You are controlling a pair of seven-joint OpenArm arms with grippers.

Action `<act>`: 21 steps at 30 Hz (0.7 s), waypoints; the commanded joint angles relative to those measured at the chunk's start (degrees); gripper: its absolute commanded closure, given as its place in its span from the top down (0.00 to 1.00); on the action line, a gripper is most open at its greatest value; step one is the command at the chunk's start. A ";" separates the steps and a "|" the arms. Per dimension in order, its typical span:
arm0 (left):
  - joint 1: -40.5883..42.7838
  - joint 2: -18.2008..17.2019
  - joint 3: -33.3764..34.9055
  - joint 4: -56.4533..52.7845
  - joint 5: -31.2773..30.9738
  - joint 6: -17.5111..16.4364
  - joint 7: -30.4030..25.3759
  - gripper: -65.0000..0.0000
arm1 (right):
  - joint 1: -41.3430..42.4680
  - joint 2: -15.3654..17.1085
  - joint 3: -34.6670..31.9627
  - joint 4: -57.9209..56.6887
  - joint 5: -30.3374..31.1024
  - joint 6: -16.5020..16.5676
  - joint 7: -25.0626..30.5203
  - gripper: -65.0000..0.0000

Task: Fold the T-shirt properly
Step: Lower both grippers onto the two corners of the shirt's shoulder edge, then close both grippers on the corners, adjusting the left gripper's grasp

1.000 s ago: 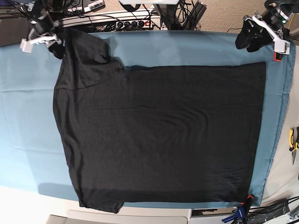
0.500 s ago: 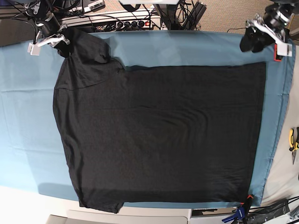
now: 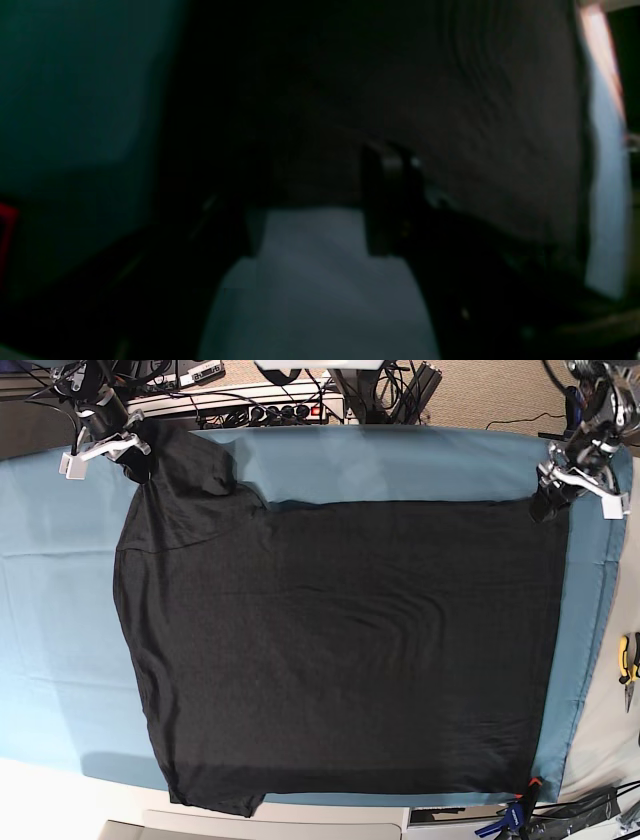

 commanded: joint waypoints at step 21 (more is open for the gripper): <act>-5.51 -14.53 -0.55 -7.78 3.08 -0.70 2.14 0.44 | -0.48 0.63 0.26 0.39 -2.99 -0.31 0.00 0.00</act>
